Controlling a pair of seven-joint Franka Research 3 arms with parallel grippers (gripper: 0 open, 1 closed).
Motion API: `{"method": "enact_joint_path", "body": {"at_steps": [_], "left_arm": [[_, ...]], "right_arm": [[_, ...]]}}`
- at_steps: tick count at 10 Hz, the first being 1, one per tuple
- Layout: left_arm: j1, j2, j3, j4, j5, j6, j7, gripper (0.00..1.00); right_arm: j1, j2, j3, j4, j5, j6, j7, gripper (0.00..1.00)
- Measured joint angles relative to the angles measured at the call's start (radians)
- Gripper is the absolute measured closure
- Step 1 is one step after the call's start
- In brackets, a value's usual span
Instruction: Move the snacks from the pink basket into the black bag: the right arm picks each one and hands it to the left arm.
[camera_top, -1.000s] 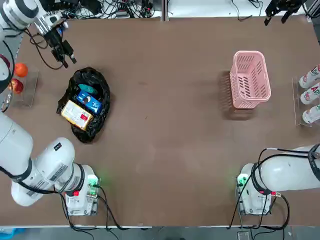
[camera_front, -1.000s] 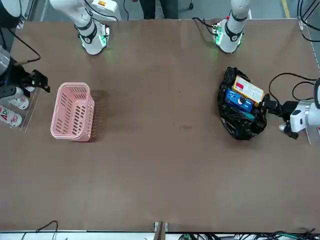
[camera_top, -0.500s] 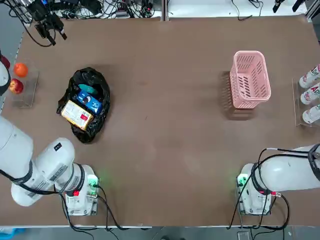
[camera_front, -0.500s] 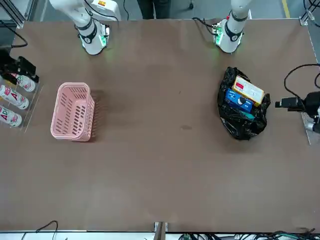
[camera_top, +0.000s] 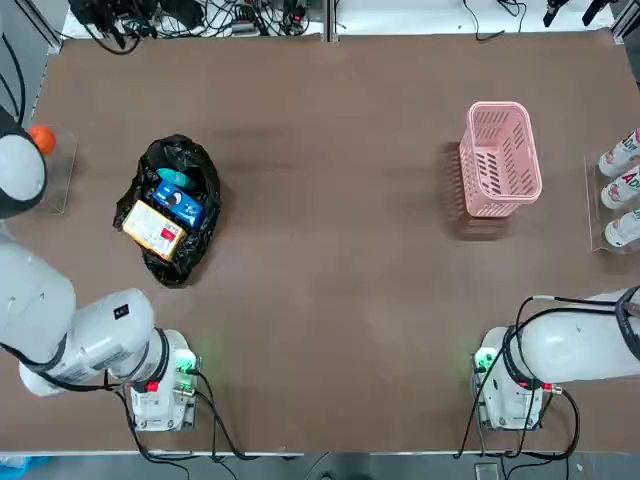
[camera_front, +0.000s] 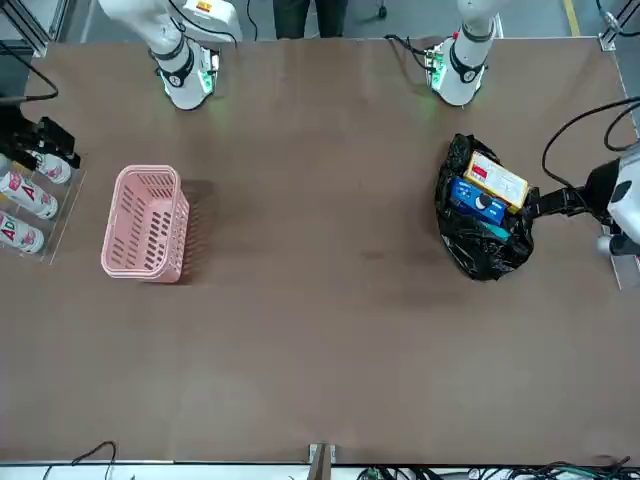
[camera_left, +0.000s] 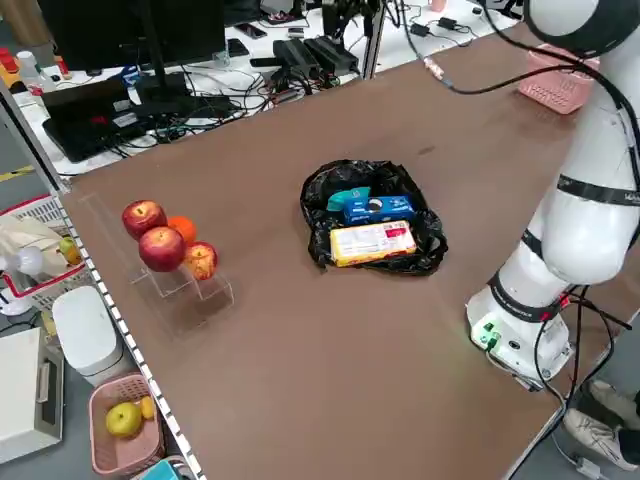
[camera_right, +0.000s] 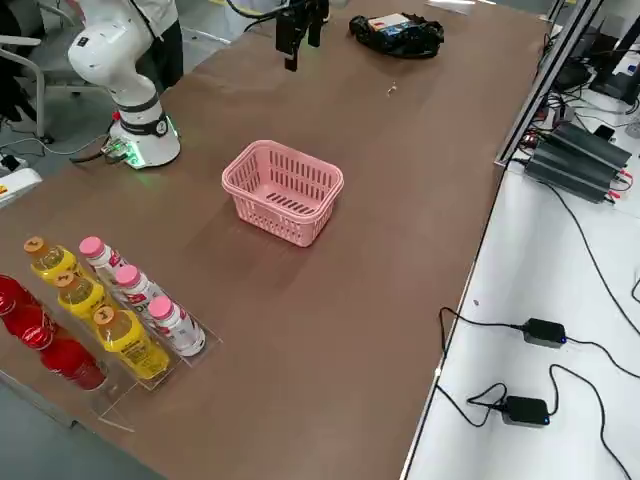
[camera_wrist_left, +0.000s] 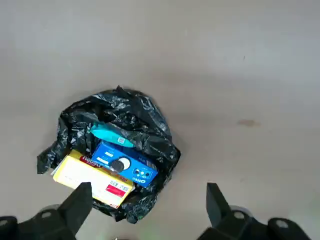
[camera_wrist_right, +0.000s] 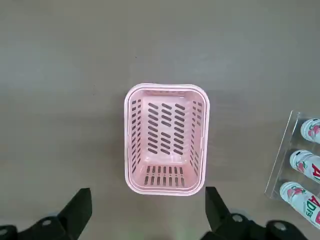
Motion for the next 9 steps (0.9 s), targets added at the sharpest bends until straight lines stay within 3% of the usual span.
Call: {"method": "enact_joint_path", "body": {"at_steps": [4,9], "left_arm": [[-0.245,-0.136,0.209,0.002,0.000,0.023,-0.009,0.00],[-0.284,-0.168,0.230,-0.004,0.002,0.023,-0.013,0.00]], "right_arm": [[0.000,0.001,0.002,0.000,-0.009,0.000,0.000,0.00],[0.000,0.003,0.002,0.000,-0.012,0.000,0.000,0.00]]}}
